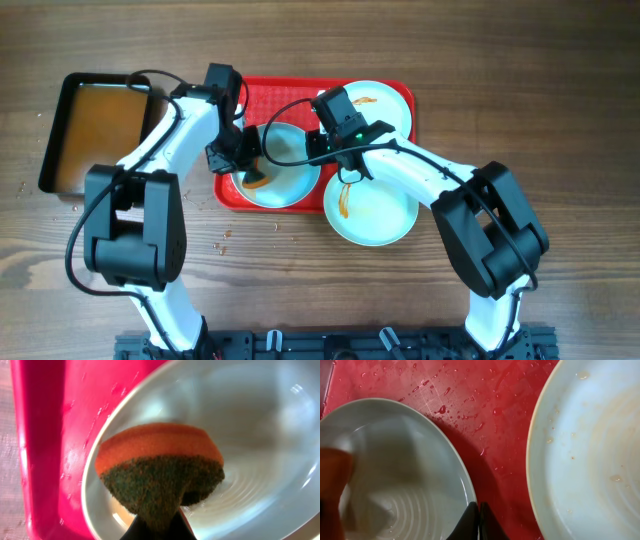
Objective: Clean dirty plates on tray and stack at the side
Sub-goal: 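Lower the plate and scrub it again with the left-held sponge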
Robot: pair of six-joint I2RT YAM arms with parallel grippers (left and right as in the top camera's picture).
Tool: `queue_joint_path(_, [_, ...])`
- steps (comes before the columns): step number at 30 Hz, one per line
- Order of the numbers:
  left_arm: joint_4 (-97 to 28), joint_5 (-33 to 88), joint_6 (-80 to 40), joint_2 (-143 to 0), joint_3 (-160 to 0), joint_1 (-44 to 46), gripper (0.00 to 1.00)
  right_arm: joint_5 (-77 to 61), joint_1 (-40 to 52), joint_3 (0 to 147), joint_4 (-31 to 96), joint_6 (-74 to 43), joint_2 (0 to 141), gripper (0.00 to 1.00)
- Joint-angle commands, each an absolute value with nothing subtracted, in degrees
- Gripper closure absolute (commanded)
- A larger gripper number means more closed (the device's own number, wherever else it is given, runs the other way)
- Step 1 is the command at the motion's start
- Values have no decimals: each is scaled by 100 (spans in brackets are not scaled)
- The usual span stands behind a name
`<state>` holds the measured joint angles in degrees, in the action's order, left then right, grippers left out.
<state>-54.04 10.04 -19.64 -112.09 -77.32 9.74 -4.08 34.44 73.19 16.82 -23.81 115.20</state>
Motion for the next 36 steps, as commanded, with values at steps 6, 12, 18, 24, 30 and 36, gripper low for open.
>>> queue_joint_path(6, [-4038,-451,-1973,-11253,-7135,1028,96,-456,3463,7317,1693,-2405,11585,96])
queue_joint_path(12, [-3983,-1192,-1975,-11078,-7137,1037,96,-456,3463,7317,1693,-2408,11585,95])
queue_joint_path(18, [-4051,-2464,-1999,-10556,-7137,1310,96,-478,3463,7317,1695,-2410,11585,96])
queue_joint_path(24, [-4018,-1391,-2644,-9638,-7135,1352,96,-784,3465,7317,1721,-2248,11585,96])
queue_joint_path(30, [-4235,-215,-2635,-9568,-7133,895,96,-904,3465,7317,1879,-2241,11590,68])
queue_joint_path(36, [-4403,-213,-2620,-9568,-7131,884,96,-1103,3463,7629,2102,-1911,11909,60])
